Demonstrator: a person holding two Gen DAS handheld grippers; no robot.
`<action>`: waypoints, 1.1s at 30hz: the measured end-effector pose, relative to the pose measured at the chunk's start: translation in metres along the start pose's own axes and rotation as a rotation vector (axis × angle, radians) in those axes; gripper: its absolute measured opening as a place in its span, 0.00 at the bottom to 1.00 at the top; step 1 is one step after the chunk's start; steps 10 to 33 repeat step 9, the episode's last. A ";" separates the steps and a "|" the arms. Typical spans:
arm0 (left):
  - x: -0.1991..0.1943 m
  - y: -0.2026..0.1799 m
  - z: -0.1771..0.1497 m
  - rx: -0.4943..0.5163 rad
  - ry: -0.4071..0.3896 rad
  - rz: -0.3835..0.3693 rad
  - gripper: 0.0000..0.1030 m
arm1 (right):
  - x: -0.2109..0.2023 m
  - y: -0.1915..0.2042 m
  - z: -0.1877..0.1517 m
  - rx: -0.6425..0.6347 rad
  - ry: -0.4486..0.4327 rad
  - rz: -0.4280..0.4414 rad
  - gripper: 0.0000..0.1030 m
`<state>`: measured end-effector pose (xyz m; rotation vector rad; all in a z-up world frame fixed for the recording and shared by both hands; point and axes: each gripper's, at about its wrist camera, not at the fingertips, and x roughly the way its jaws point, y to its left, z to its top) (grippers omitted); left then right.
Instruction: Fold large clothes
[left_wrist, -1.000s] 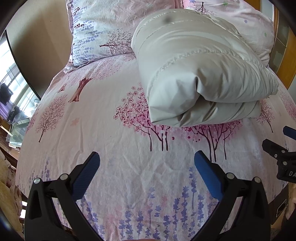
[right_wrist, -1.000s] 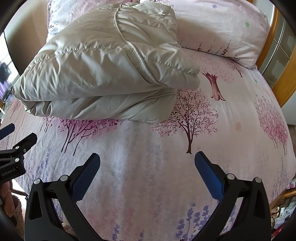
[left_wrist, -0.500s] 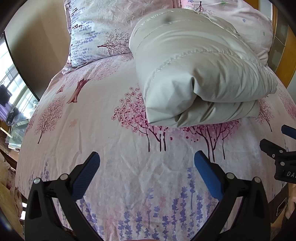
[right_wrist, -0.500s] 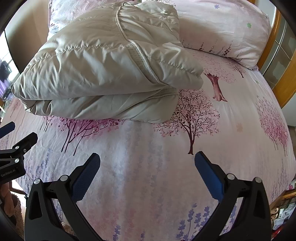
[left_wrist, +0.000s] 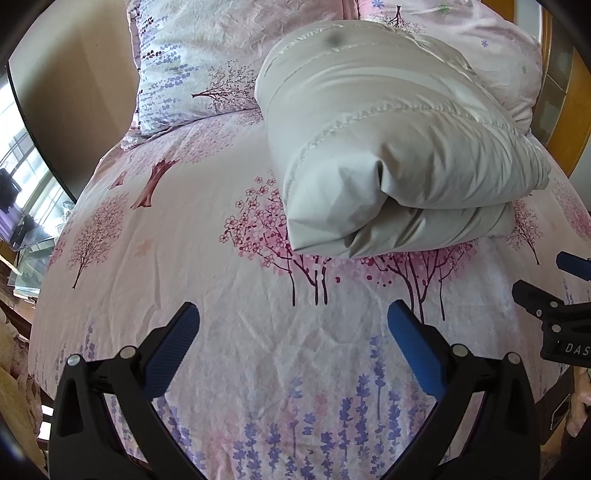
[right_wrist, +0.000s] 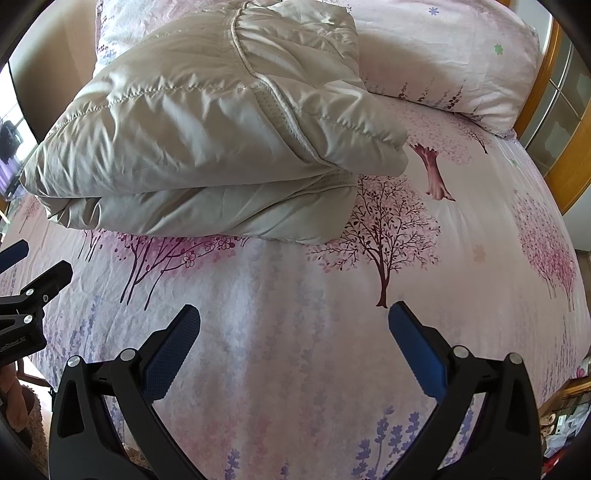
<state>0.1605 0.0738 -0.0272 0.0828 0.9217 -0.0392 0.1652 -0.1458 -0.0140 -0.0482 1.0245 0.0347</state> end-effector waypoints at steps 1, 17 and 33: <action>0.000 0.000 0.000 0.000 0.001 -0.001 0.98 | 0.000 0.000 0.000 0.000 0.000 0.000 0.99; 0.002 0.001 0.000 -0.001 0.007 -0.003 0.98 | 0.003 -0.001 0.001 0.000 0.003 0.004 0.99; 0.002 0.001 0.000 -0.001 0.007 -0.003 0.98 | 0.003 -0.001 0.001 0.000 0.003 0.004 0.99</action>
